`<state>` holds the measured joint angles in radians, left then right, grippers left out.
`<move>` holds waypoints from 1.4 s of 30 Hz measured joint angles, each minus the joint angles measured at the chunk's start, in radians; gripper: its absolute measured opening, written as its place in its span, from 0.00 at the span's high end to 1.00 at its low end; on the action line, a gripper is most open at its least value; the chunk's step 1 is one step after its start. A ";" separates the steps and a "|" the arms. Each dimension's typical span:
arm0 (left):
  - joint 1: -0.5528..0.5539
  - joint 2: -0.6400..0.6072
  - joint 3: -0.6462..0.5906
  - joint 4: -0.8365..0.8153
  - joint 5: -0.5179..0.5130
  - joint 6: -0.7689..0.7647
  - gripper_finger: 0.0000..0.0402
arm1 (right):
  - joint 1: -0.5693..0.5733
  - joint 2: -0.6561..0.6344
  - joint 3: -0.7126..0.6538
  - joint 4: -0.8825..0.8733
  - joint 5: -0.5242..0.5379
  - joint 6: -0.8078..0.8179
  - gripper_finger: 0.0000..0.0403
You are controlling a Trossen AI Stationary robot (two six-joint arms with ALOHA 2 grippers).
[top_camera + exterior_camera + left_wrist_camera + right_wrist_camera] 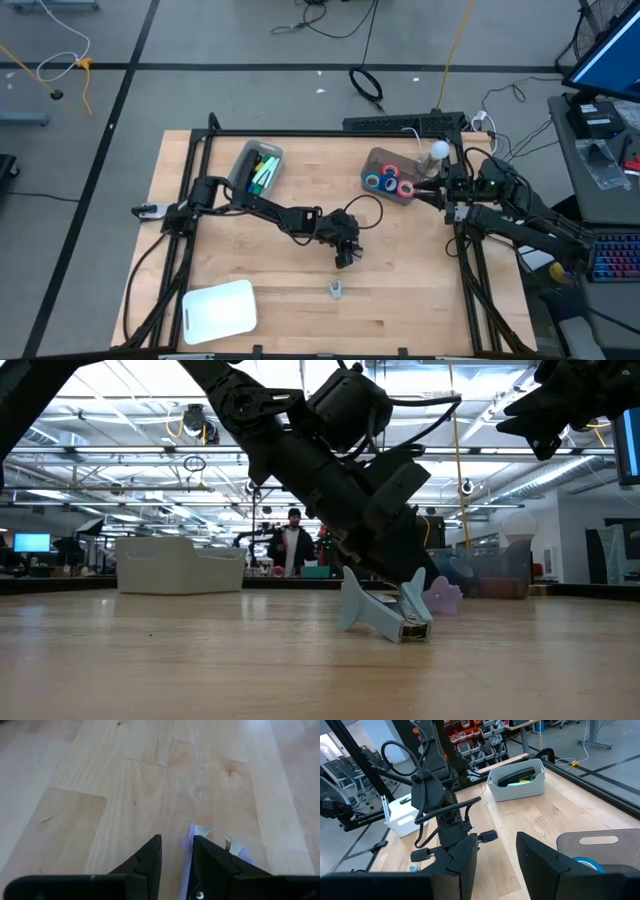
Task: Pick and place Stapler, Stapler remover, tape
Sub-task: Put the purple staple remover into the white bin
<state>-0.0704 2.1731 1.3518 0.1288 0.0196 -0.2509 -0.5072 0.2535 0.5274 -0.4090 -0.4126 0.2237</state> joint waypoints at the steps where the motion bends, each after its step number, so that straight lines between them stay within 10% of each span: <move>1: 0.000 0.000 0.000 0.003 -0.001 -0.009 0.72 | 0.000 0.000 0.000 0.000 0.000 0.000 0.68; 12: 0.000 0.000 0.000 0.020 0.000 -0.034 0.98 | 0.000 0.000 0.000 0.000 0.000 0.000 0.68; 23: 0.017 -0.031 -0.001 0.003 0.020 -0.194 0.99 | 0.000 0.000 0.000 0.000 0.000 0.003 0.68; 33: 0.013 -0.321 -0.001 -0.237 0.011 -0.258 1.00 | 0.000 0.000 0.000 -0.001 -0.003 0.004 0.68; 42: -0.147 -0.632 0.000 -0.515 -0.211 -0.453 1.00 | 0.000 0.000 0.000 -0.001 -0.004 0.000 0.68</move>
<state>-0.2169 1.5416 1.3519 -0.3860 -0.1914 -0.7037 -0.5072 0.2535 0.5274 -0.4098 -0.4164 0.2241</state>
